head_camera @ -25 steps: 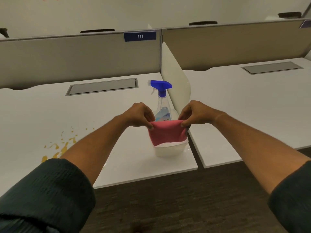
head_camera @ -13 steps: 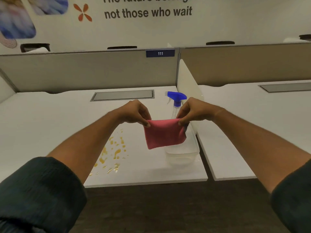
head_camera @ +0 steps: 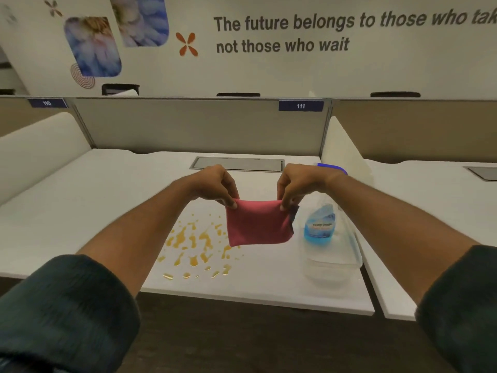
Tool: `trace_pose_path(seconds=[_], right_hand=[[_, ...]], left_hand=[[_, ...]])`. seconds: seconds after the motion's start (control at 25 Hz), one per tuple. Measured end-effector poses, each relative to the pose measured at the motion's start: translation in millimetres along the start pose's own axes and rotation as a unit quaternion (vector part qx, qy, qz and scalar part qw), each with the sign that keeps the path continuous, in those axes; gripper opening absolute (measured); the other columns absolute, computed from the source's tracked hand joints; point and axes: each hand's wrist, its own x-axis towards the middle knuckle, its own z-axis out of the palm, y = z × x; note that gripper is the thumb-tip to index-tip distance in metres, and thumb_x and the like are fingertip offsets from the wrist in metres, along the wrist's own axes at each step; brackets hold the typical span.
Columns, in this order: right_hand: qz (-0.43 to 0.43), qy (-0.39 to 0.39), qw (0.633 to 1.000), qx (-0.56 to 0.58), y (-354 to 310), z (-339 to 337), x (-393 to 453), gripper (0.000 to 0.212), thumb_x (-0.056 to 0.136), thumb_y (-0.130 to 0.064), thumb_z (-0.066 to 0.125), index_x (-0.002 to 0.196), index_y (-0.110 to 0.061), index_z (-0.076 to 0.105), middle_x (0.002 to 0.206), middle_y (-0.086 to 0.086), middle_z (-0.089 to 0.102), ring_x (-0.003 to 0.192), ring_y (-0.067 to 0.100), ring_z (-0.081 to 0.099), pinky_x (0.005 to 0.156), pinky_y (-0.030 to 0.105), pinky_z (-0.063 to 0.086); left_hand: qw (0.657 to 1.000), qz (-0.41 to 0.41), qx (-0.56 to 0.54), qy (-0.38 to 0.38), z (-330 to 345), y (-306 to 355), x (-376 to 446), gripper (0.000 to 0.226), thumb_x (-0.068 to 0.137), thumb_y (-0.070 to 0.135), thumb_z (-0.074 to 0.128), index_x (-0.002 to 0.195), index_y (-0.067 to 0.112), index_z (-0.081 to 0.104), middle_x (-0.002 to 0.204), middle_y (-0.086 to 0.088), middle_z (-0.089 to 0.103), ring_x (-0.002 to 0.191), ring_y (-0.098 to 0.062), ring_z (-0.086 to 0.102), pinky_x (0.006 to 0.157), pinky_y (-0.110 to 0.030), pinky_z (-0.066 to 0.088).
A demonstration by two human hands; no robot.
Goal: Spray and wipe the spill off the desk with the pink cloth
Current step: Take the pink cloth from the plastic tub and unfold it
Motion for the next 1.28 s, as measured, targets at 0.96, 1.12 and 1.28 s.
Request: trace_pose_path(seconds=[0.96, 1.12, 1.28], right_hand=[[0.041, 0.089, 0.994, 0.044, -130.8, 64.4, 109.5, 0.016, 0.072, -0.007, 0.083, 0.087, -0.011, 0.079, 0.079, 0.005, 0.076, 0.077, 0.020, 0.073, 0.076, 0.031, 0.061], [0.023, 0.130, 0.990, 0.053, -119.6, 66.0, 118.6, 0.016, 0.074, -0.014, 0.083, 0.090, -0.010, 0.079, 0.082, 0.005, 0.076, 0.080, 0.018, 0.073, 0.076, 0.030, 0.059], [-0.009, 0.170, 0.978, 0.122, -121.7, 62.2, 124.2, 0.019, 0.078, -0.021, 0.082, 0.089, -0.006, 0.078, 0.081, 0.010, 0.076, 0.080, 0.023, 0.074, 0.076, 0.032, 0.062]], left_hand=[[0.995, 0.040, -0.093, -0.018, -125.5, -142.5, -23.5, 0.015, 0.071, 0.004, 0.082, 0.084, 0.002, 0.076, 0.082, -0.015, 0.076, 0.078, -0.023, 0.075, 0.072, -0.028, 0.060], [0.994, 0.022, -0.106, -0.007, -127.0, -129.4, -11.9, 0.012, 0.071, 0.002, 0.081, 0.082, 0.000, 0.076, 0.082, -0.016, 0.075, 0.077, -0.023, 0.074, 0.067, -0.025, 0.059], [0.993, -0.025, -0.113, 0.038, -124.1, -115.6, 7.0, 0.015, 0.069, -0.003, 0.079, 0.082, -0.007, 0.074, 0.080, -0.019, 0.074, 0.074, -0.025, 0.074, 0.070, -0.030, 0.061]])
